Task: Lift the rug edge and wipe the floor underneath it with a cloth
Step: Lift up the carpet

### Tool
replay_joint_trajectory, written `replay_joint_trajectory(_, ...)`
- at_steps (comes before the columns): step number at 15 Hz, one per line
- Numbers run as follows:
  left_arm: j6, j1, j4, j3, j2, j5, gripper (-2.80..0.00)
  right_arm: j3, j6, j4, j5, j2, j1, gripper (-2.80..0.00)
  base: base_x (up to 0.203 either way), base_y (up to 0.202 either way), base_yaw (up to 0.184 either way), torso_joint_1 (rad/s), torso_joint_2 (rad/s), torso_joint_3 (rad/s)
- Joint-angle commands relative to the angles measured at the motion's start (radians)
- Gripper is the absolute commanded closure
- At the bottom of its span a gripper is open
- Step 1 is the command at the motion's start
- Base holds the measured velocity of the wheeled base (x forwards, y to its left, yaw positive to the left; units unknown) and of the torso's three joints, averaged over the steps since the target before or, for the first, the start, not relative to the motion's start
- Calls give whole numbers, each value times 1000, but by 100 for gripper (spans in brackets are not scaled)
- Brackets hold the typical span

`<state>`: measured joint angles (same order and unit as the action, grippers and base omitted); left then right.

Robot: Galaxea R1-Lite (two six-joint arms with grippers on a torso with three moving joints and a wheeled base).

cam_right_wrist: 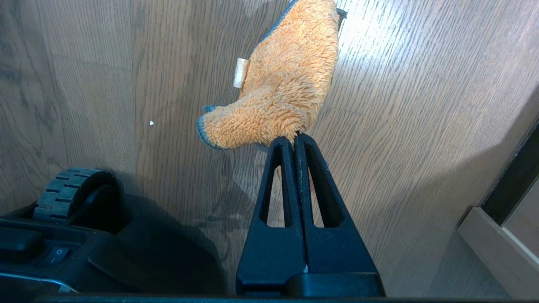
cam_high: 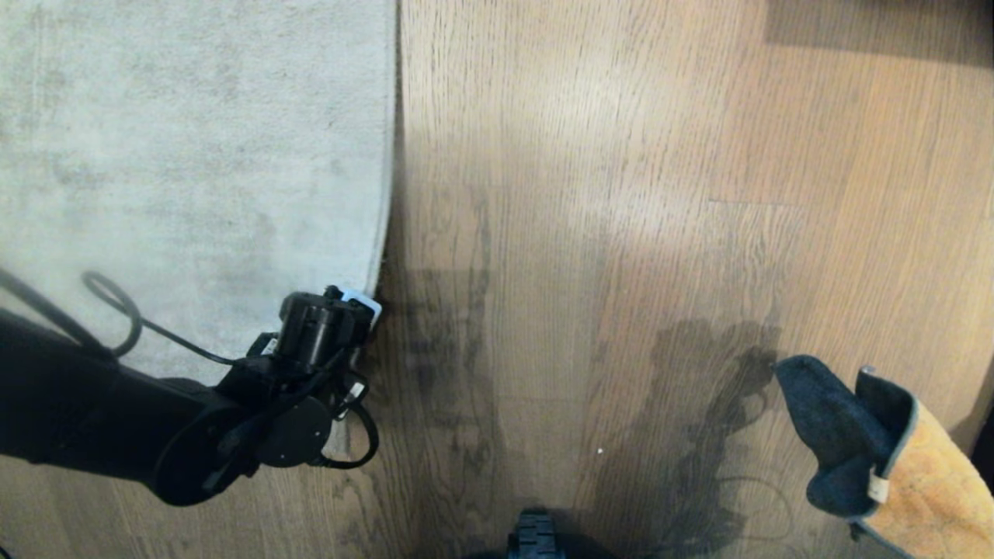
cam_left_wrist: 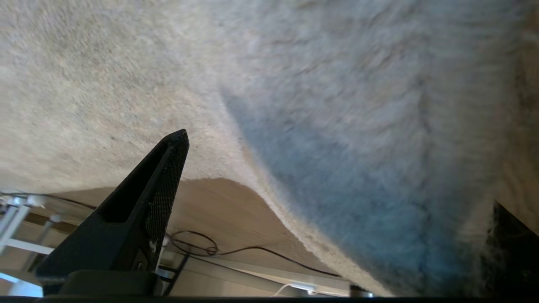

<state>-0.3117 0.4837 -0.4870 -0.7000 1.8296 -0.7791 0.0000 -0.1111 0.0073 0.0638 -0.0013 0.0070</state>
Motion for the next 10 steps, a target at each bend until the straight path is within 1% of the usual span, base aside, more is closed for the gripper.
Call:
replay_joint_trajectory(1,-24,-8,-13,-1,2,-6,-280,0,-1,0,1,1,1,0,0,0,0,0,0,0)
replay_joint_trajectory(3,-46,-13,-41,-1,2,-6,-280,0,-1,0,1,1,1,0,0,0,0,0,0,0)
replay_joint_trajectory(6,-50,-13,-47,5,-7,-9,-280,0,-1,0,1,1,1,0,0,0,0,0,0,0)
replay_joint_trajectory(7,-52,-13,-47,5,-13,-9,0,0,-1,0,1,1,1,0,0,0,0,0,0,0)
replay_joint_trajectory(10,-80,-13,-47,-3,-25,-9,0,0,-1,0,1,1,1,0,0,0,0,0,0,0)
